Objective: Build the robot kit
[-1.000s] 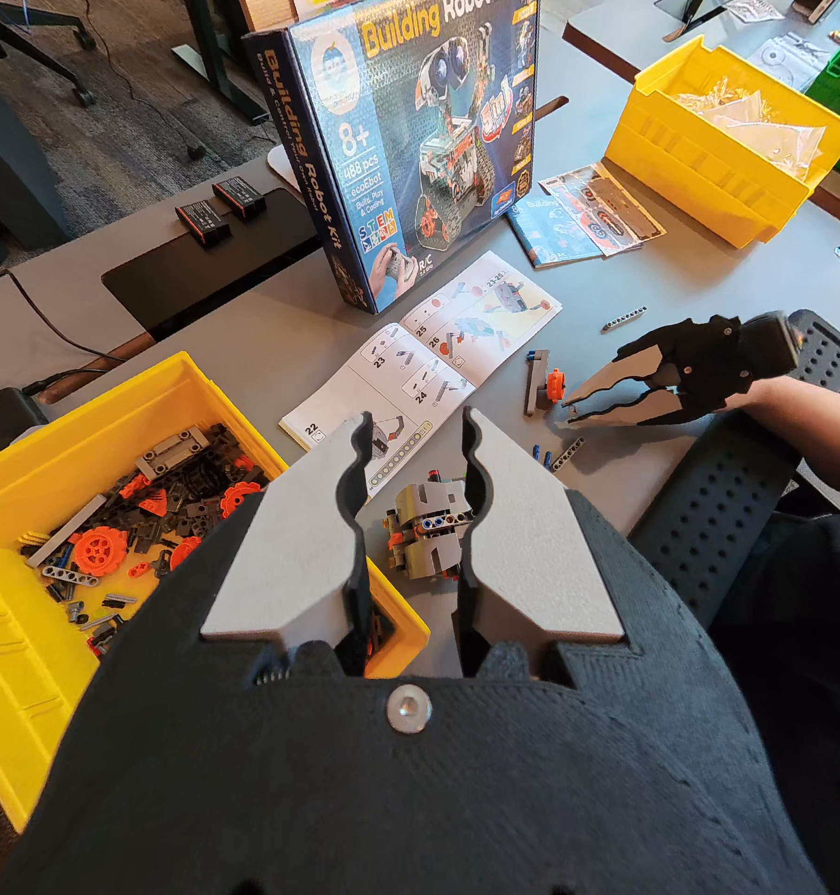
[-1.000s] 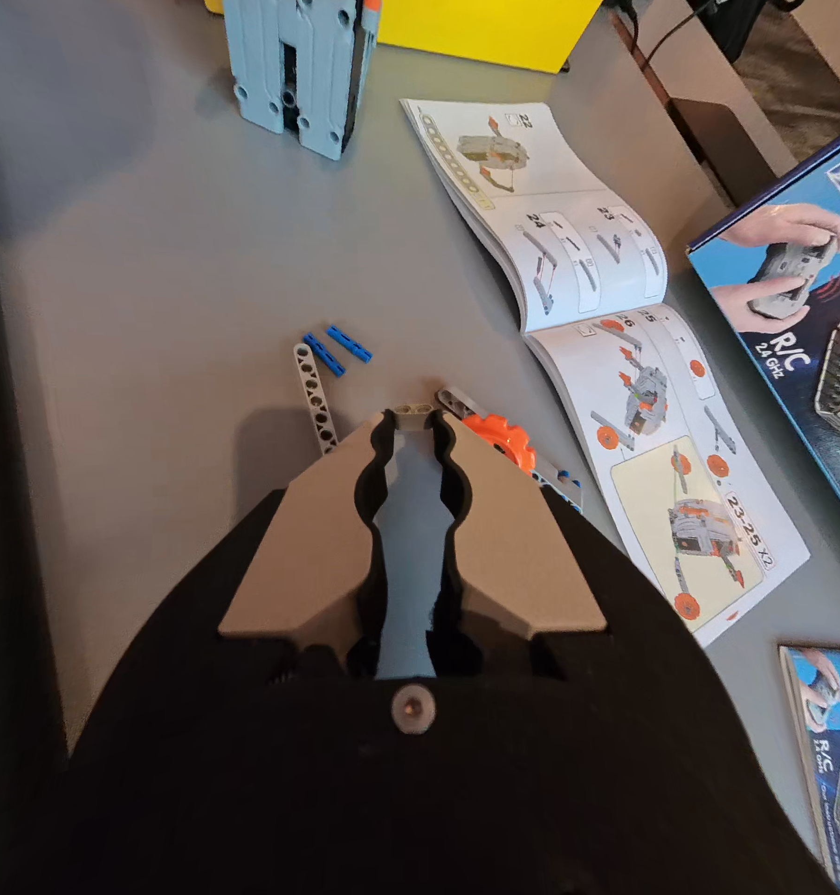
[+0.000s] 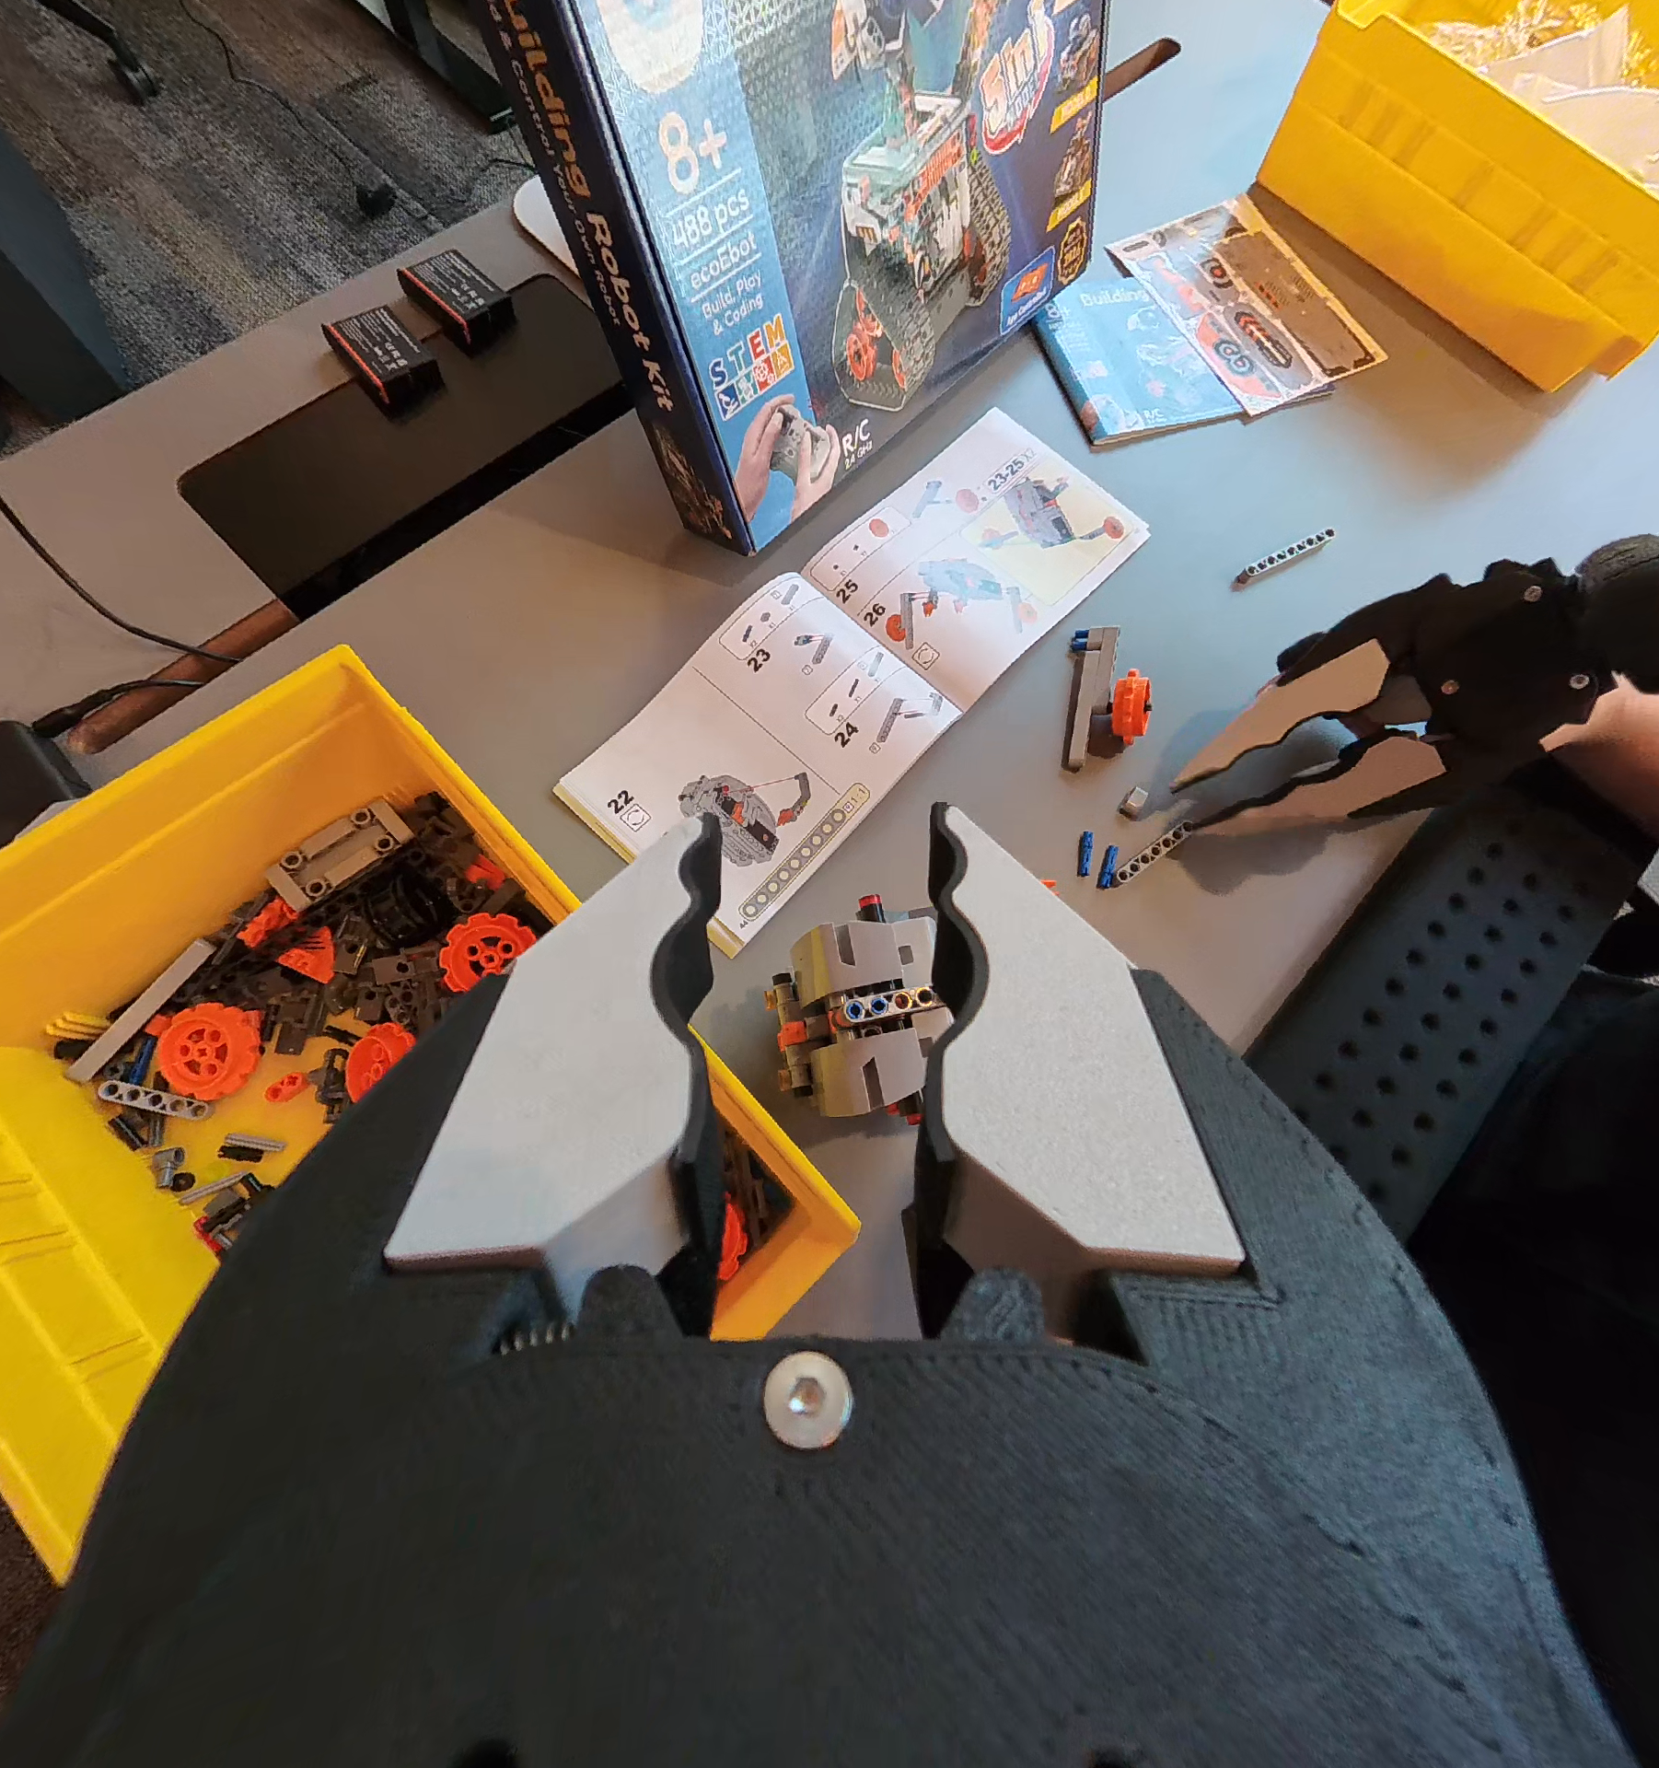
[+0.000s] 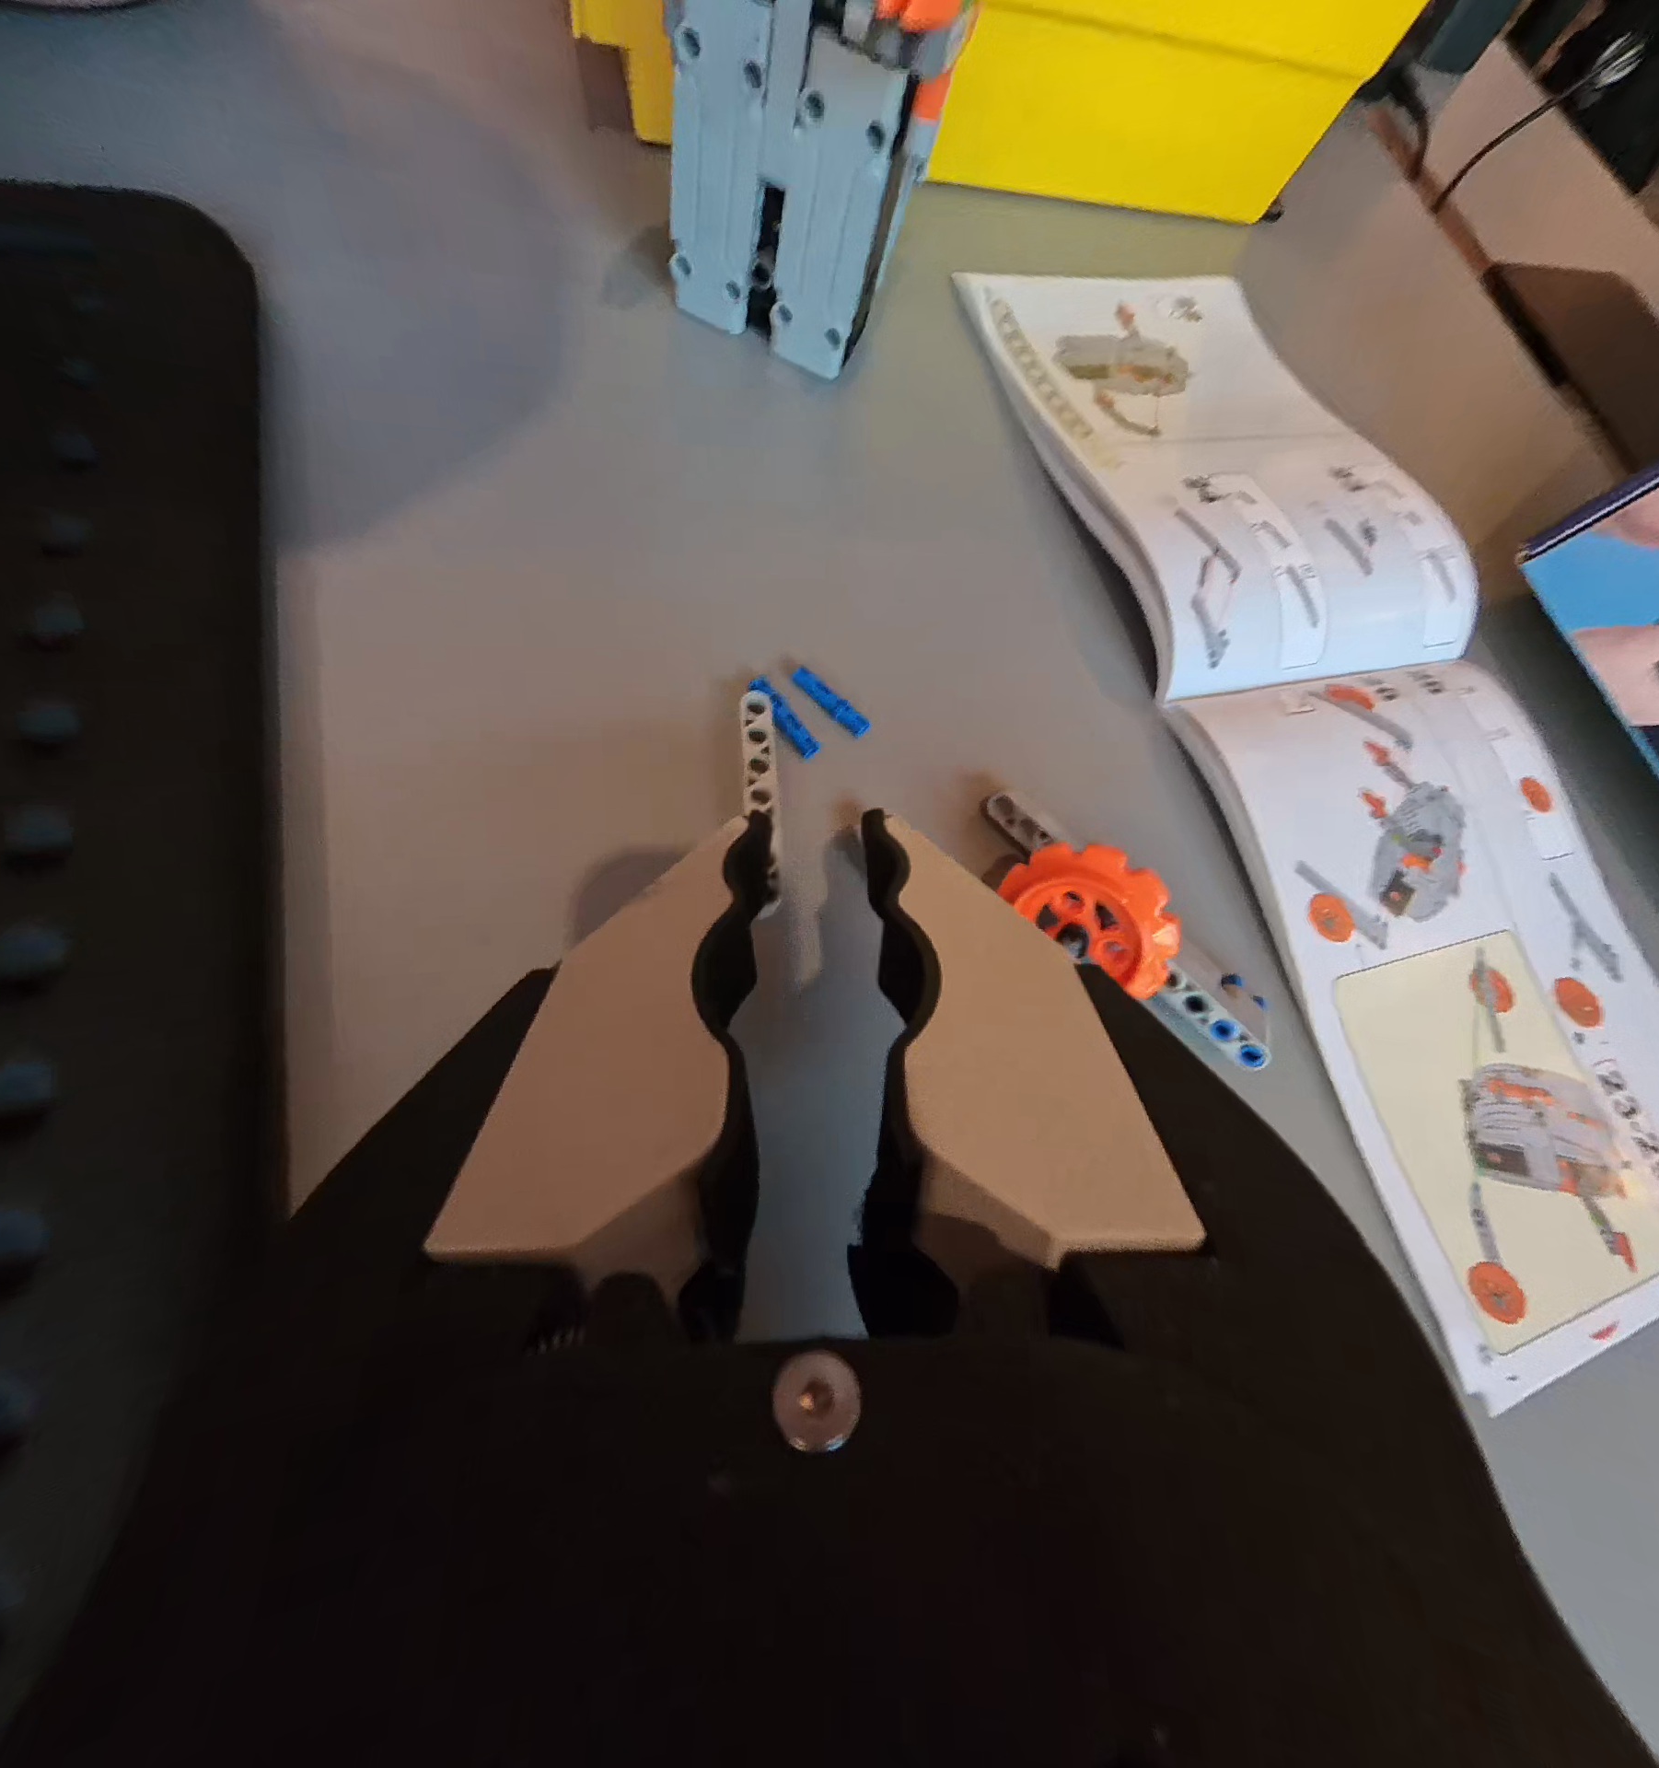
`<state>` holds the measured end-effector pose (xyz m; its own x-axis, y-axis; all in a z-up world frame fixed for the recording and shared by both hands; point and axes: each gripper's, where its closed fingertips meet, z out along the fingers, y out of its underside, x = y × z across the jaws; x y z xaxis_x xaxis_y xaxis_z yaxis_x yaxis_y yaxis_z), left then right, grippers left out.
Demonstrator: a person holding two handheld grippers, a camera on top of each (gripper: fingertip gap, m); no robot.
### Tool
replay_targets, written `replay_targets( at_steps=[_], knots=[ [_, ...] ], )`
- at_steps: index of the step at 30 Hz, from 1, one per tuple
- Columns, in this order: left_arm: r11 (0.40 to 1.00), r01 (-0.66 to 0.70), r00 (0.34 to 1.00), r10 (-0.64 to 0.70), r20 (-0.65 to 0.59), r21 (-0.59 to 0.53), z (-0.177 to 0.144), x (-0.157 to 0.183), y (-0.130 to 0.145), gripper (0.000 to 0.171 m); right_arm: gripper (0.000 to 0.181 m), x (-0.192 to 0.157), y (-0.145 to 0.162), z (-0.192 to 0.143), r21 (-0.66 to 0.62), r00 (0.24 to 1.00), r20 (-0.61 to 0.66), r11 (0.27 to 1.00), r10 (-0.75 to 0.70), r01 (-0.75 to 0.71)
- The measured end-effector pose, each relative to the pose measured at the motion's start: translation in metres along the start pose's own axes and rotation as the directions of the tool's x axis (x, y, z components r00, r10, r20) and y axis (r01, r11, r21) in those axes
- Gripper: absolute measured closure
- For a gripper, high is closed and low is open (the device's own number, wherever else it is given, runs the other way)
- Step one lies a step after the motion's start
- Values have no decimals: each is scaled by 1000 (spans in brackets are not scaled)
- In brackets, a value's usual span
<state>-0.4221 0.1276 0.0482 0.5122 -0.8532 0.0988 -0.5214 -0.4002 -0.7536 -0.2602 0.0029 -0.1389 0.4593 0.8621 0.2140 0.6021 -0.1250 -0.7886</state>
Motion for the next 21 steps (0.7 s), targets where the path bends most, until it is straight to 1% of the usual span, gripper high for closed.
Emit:
replay_targets(
  at_steps=[2, 3, 6, 11, 15, 16, 18, 21],
  knots=[
    [1000, 1, 1000, -1, 3, -5, 2, 0, 0, 129, 166, 14, -5, 3, 12, 997, -71, 1000, -11, 11],
    [1000, -2, 1000, 2, 4, -11, 2, 0, 1, 129, 166, 17, -6, 6, 10, 996, -84, 1000, -13, 14],
    [999, -4, 1000, 5, 8, -34, 4, 0, 5, 129, 165, 10, -1, 13, -6, 1000, -20, 1000, 10, -10],
    [1000, -4, 1000, 5, 6, -31, 3, 1, 5, 129, 161, 9, 9, 16, -55, 1000, -2, 998, 19, -19],
    [999, -2, 1000, 3, 8, -45, 4, 0, 7, 129, 162, 10, 16, 18, -92, 1000, -12, 996, 9, -10],
    [999, -4, 1000, 4, 8, -47, 5, 1, 7, 129, 165, 8, 16, 19, -88, 1000, -3, 996, 12, -12],
    [999, -6, 1000, 6, 8, -51, 5, 1, 8, 129, 166, 9, 16, 18, -92, 1000, -12, 996, 7, -8],
    [999, -7, 1000, 7, 8, -54, 5, 1, 9, 129, 171, 11, 16, 16, -103, 998, -41, 994, -46, 42]
  ],
)
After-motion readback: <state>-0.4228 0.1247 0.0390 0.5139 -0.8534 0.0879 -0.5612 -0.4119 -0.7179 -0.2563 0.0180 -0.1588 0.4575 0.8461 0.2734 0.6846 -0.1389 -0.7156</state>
